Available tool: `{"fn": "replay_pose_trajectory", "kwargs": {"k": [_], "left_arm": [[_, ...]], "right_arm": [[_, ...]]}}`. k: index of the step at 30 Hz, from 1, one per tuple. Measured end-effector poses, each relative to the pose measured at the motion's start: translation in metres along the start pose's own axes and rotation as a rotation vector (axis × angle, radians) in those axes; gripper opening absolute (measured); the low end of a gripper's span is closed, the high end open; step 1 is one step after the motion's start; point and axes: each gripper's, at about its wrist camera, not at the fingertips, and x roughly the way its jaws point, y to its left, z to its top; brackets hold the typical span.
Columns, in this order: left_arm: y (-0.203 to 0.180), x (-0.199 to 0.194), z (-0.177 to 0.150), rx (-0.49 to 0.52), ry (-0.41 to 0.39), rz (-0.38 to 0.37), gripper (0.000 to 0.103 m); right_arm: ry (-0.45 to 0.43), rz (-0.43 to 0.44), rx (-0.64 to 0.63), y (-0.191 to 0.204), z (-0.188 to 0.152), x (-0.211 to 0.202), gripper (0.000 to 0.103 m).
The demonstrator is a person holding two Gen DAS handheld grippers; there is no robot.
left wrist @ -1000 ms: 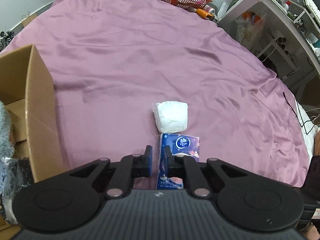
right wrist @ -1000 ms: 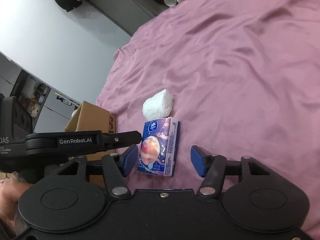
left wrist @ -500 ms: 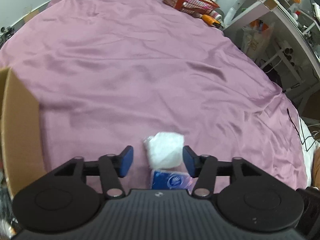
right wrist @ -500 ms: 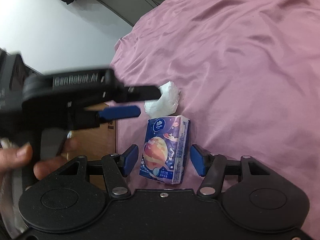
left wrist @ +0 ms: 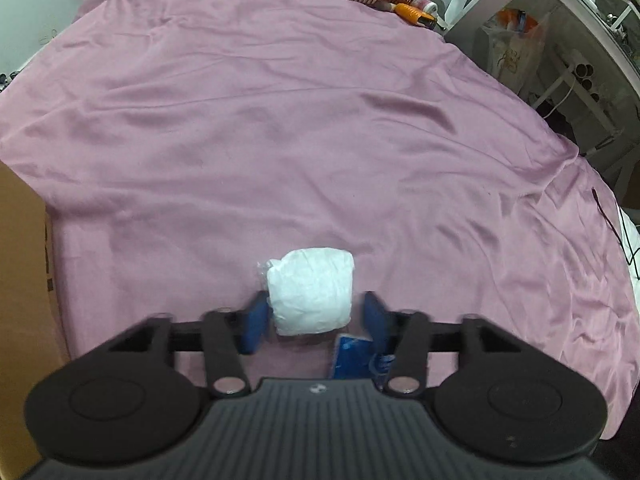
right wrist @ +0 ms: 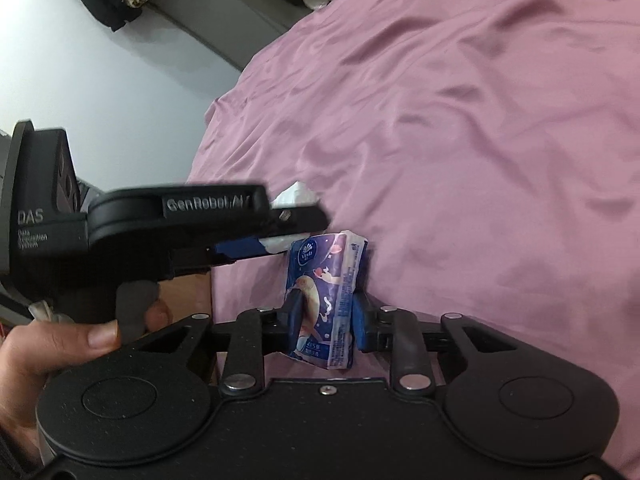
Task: Organize soft objects
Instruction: 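Grasp the white tissue with the left gripper while the right grasps the blue tissue pack, then carry the white tissue into the box and open the left gripper while the right drops the tissue pack in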
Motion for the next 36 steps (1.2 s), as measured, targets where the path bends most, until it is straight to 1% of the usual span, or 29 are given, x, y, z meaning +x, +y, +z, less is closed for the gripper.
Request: {"fn": "replay_pose_trajectory", "kwargs": {"k": [3,11,21,36], "left_arm": [[0.002,-0.007,-0.003,-0.012,-0.014,-0.022,0.039],[-0.005,-0.037,-0.012,0.015,-0.075,-0.04,0.039],[-0.001,-0.074,-0.022,0.012,-0.14,-0.08,0.039],[0.034,-0.131,-0.03,-0.03,-0.258,-0.122,0.039]], "right_arm": [[-0.017,-0.016,0.016,-0.004,0.002,-0.008,0.025],[-0.074,-0.042,0.016,-0.001,0.002,-0.026,0.025],[-0.139,-0.054,-0.042,0.025,0.001,-0.043,0.025],[-0.215,-0.074,-0.109,0.075,0.003,-0.054,0.025]]}}
